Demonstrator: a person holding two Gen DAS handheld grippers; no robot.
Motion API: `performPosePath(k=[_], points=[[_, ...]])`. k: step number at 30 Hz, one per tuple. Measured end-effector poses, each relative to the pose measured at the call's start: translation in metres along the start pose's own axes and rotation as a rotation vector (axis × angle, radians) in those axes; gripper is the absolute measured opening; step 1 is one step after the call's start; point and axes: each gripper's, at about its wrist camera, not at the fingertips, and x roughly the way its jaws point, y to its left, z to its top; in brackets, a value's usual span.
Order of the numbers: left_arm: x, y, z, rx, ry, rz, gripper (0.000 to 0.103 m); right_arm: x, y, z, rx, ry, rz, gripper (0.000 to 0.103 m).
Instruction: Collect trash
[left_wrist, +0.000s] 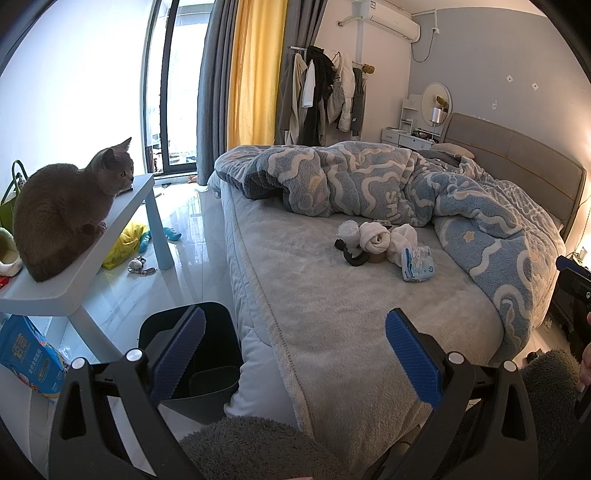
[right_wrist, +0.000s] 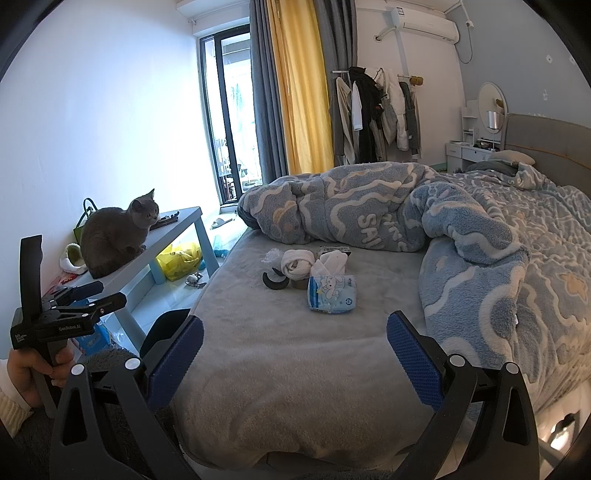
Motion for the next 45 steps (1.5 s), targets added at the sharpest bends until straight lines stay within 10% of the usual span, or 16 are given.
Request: performPosePath(k=[45], points=[[0.006,-0.001,0.036,-0.011,-0.017,-0.074,0.099,0.050,-0.008,0.011,0.005,0.103,-0.044,0.100]])
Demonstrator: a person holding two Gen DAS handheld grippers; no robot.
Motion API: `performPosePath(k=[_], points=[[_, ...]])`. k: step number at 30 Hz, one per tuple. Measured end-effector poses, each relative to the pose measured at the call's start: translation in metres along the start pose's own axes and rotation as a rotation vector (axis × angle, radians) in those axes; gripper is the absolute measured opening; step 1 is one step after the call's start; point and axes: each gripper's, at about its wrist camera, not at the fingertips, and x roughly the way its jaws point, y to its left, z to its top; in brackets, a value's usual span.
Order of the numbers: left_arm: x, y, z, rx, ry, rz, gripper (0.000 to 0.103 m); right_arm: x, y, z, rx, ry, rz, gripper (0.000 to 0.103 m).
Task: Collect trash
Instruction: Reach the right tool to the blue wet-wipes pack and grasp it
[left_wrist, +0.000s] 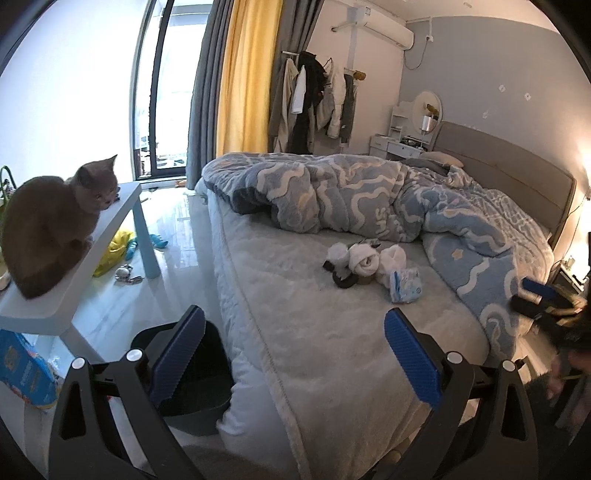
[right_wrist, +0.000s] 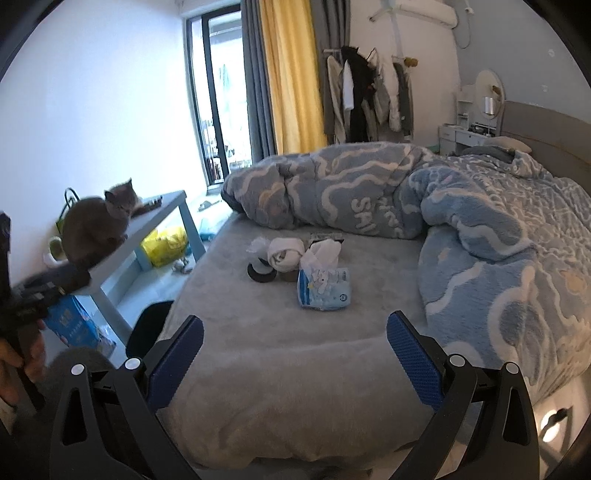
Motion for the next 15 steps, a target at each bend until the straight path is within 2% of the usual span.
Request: performPosePath(k=[6,10,15], points=[[0.022,0.001,0.015,-0.011,0.008,-0.045,0.097,0.043,-0.003,0.006,0.004,0.070,0.000,0.100],[0.044,-0.001,0.022,-0.002,0.038,-0.073,0.088,0.072,-0.009,0.009,0.019,0.098,-0.004,0.100],[0.072,0.003,0.030,-0.014,0.077,-0.109,0.085,0.109,-0.018,0.011,0.028,0.132,-0.010,0.100]])
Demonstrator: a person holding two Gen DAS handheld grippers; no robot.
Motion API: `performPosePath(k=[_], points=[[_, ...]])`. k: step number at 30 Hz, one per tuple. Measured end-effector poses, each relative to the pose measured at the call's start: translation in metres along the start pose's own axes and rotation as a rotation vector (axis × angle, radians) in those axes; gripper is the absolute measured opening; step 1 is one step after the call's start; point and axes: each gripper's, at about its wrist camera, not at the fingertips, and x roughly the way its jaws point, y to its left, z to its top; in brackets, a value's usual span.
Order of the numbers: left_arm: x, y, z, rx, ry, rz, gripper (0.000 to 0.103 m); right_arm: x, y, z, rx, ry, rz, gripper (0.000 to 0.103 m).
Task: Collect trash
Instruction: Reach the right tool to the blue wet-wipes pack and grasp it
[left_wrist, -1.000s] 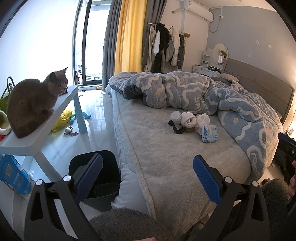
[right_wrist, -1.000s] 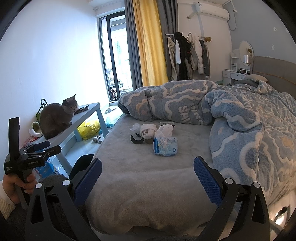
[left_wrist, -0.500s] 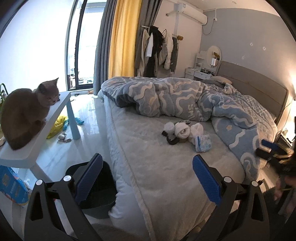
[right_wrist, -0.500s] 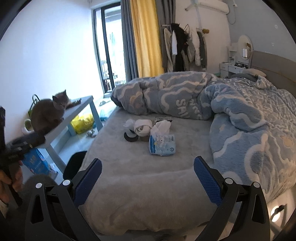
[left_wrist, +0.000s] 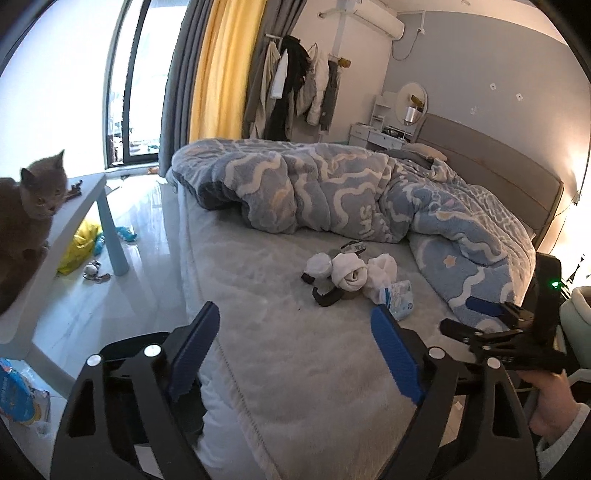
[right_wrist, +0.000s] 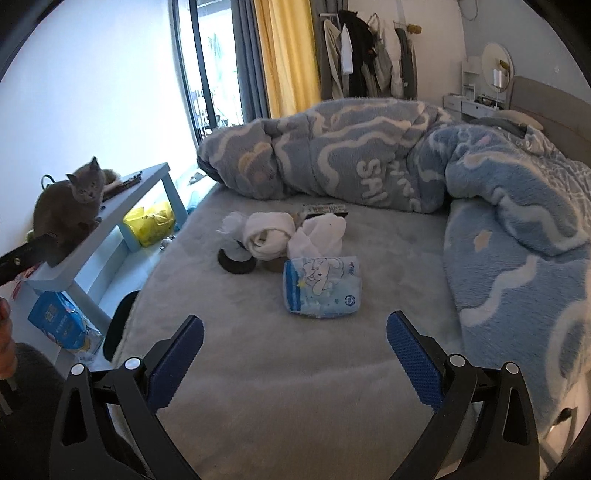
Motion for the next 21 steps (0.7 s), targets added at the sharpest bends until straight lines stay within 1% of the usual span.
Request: performPosePath(k=[2,6,8,11,15,17,21], points=[[0.008,0.002,0.004,-0.001,0.011,-0.015,0.080,0.013,-0.004,0.003,0.002,0.018,-0.003,0.100],[0.031,0.006,0.013,0.004,0.042,-0.047,0.077,0.043,-0.013,0.009,0.011,0.072,0.008,0.100],[0.042,0.010,0.017,-0.006,0.057,-0.064,0.073,0.056,-0.015,0.012,0.010,0.094,0.006,0.100],[0.060,0.011,0.021,-0.005,0.077,-0.072,0.072,0.072,-0.017,0.015,0.008,0.113,0.010,0.100],[0.084,0.009,0.026,0.023,0.100,-0.085,0.070,0.092,-0.016,0.018,-0.018,0.141,-0.031,0.100],[0.097,0.008,0.028,0.031,0.111,-0.105,0.068,0.099,-0.017,0.021,-0.019,0.152,-0.054,0.100],[0.119,0.005,0.033,0.065,0.122,-0.111,0.068,0.111,-0.024,0.025,-0.002,0.154,-0.067,0.100]])
